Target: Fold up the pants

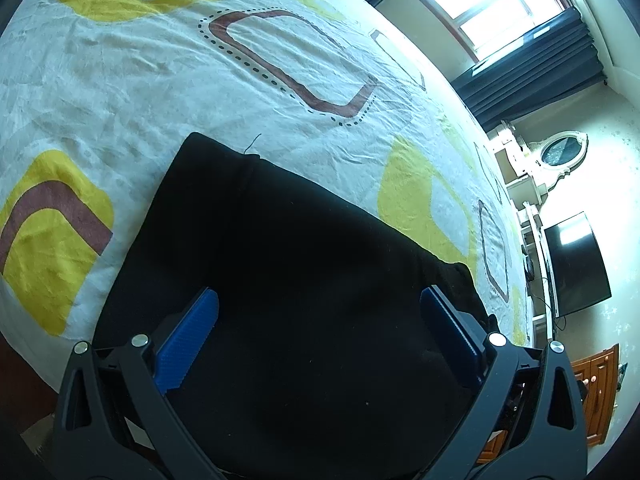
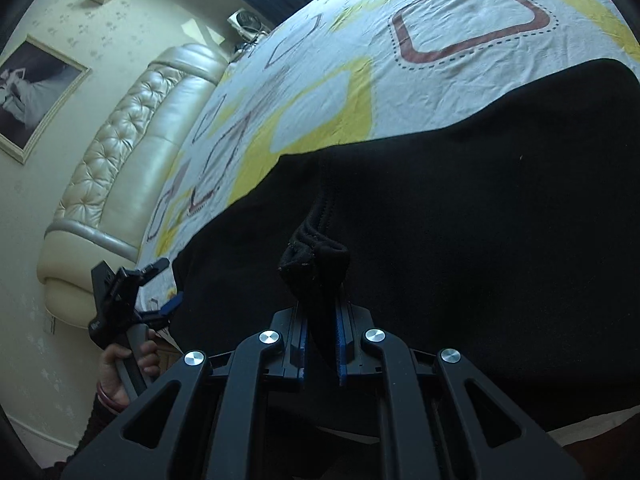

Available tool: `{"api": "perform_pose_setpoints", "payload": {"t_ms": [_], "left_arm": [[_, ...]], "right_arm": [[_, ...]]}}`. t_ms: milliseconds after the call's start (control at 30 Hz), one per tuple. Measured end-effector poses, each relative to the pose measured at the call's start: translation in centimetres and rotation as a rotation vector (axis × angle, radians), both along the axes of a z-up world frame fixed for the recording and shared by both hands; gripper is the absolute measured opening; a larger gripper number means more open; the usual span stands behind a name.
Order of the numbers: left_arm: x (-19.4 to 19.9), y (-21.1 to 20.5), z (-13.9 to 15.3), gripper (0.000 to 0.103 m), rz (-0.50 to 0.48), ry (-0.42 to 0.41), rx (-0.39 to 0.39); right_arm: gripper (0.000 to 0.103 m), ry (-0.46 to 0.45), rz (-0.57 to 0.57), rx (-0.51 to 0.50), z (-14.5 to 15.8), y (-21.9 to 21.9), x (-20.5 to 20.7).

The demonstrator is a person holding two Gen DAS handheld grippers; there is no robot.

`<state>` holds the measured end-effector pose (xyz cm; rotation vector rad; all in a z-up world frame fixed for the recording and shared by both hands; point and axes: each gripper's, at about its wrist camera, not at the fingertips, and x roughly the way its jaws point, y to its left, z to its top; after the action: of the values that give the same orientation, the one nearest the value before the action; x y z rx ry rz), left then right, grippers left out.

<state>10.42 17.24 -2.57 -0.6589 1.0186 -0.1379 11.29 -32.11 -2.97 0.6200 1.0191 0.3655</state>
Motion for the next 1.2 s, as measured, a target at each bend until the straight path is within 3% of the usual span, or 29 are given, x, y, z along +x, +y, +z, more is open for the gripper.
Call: {"api": "perform_pose_setpoints", "payload": {"t_ms": [233,433,533,600,733,833,967,1067,1100,1133,1167,1200], "left_arm": [[0.1,0.0,-0.1,0.100,0.001,0.002,-0.006],[0.2,-0.1,-0.1,0.100,-0.003,0.002,0.001],[0.2,-0.1,-0.1,0.100,-0.006,0.002,0.004],[0.2,-0.1,-0.1,0.100,-0.006,0.001,0.002],[0.2,-0.2,-0.1,0.100,-0.006,0.002,0.008],[0.1,-0.3,-0.1,0.100,-0.009,0.001,0.015],[0.0,-0.5,-0.1,0.100,-0.017,-0.003,0.031],[-0.1,-0.6,-0.1,0.100,-0.024,-0.007,0.042],[-0.1,-0.6,-0.1,0.100,-0.026,-0.008,0.044],[-0.1,-0.6,0.0,0.100,-0.026,-0.010,0.046],[-0.2,-0.6,0.0,0.100,-0.026,-0.011,0.048],[-0.2,-0.6,-0.1,0.100,-0.027,-0.010,0.048]], "right_arm": [[0.017,0.050,0.085,-0.040,-0.9,1.1,-0.3],[0.056,0.043,0.189,0.004,-0.1,1.7,-1.3],[0.056,0.034,0.316,0.017,1.2,3.0,-2.2],[0.056,-0.017,0.337,0.008,2.8,2.3,-2.8],[0.056,-0.115,0.174,0.031,5.7,-5.9,-2.6],[0.071,-0.129,-0.071,0.056,5.6,-15.1,-1.9],[0.071,0.018,-0.232,0.105,0.5,-22.9,0.6],[0.069,0.057,-0.248,0.258,-3.1,-24.5,2.1],[0.059,0.056,-0.235,0.294,-3.9,-24.3,2.6],[0.040,0.062,-0.223,0.292,-4.5,-24.0,3.0],[0.030,0.075,-0.230,0.268,-4.8,-23.6,3.3],[0.029,0.085,-0.246,0.267,-5.3,-23.5,3.3]]}}
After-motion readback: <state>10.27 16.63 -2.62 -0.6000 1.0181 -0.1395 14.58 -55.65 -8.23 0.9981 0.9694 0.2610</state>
